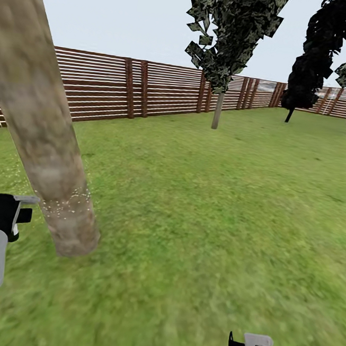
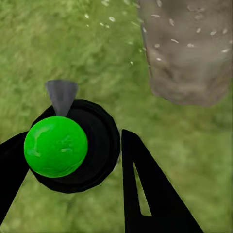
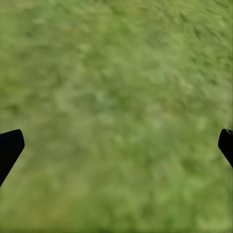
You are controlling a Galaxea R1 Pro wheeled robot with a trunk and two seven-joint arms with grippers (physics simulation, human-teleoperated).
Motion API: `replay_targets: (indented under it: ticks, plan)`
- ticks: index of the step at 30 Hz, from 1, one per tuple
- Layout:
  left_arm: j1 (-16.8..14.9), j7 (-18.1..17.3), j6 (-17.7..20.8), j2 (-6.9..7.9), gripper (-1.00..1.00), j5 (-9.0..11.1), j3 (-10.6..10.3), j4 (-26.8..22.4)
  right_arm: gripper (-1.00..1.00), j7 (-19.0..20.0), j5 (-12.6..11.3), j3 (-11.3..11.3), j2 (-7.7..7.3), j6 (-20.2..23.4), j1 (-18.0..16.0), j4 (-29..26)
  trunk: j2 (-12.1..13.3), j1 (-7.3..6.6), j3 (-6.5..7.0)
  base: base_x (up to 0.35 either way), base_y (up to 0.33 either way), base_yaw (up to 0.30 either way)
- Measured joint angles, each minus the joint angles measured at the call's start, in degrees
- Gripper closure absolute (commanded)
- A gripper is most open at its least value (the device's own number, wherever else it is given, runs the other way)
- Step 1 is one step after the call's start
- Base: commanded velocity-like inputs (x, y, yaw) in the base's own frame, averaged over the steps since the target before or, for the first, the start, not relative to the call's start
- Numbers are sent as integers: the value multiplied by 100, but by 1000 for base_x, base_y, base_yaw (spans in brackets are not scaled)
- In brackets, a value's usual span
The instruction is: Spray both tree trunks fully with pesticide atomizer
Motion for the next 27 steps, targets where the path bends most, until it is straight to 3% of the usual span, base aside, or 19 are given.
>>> replay_targets:
  ticks: [9, 19, 27]
  plan:
    - [15, -2, -1, 3, 100, 14, -68, -1, -100, 1, 0, 0, 0, 0, 0, 1, 0, 0, 0, 237, -110, 0]
    - [15, -1, -7, 9, 100, 18, -64, -7, -100, 1, 0, 1, 0, 0, 0, -1, 0, 0, 0, 31, -270, 0]
    - [41, 7, -28, 10, 100, 40, -66, 53, -100, 1, 0, 0, 9, 0, 0, -1, 0, 0, 0, 146, -237, 226]
